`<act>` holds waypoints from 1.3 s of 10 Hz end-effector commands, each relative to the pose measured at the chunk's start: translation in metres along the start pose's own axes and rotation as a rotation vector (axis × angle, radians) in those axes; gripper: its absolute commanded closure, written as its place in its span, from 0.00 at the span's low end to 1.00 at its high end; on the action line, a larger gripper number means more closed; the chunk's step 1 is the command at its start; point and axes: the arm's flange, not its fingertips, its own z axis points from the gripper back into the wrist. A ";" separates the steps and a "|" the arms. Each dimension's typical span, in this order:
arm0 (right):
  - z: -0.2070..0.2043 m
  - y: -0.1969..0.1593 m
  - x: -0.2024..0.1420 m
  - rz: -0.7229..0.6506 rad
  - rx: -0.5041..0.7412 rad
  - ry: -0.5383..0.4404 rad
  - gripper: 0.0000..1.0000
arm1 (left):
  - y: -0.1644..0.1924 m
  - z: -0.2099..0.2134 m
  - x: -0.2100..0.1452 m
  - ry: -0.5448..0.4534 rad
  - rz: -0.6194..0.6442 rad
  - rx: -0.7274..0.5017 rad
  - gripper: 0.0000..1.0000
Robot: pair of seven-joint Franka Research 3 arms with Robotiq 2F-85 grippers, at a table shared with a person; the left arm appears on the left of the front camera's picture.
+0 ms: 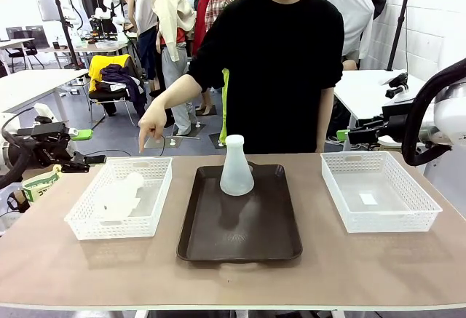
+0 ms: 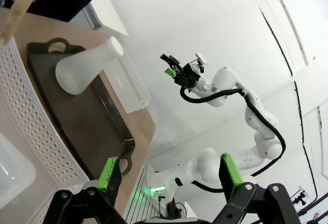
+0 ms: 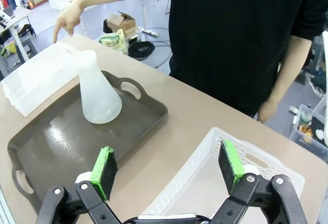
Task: Prepare the laboratory tools.
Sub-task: Pick up the Big flask that the person points to.
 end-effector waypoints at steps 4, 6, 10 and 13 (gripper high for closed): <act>0.001 0.001 0.000 0.002 -0.003 0.006 0.00 | 0.000 0.000 0.000 0.000 0.000 0.000 0.00; 0.001 0.001 0.000 0.002 -0.003 0.006 0.00 | -0.026 -0.008 0.016 0.023 -0.107 0.188 0.00; 0.001 0.001 0.000 0.002 -0.003 0.006 0.00 | -0.068 -0.037 0.072 0.427 -0.388 0.761 0.00; 0.001 0.001 0.000 0.002 -0.003 0.006 0.00 | -0.043 -0.078 0.100 0.667 -0.311 1.069 0.00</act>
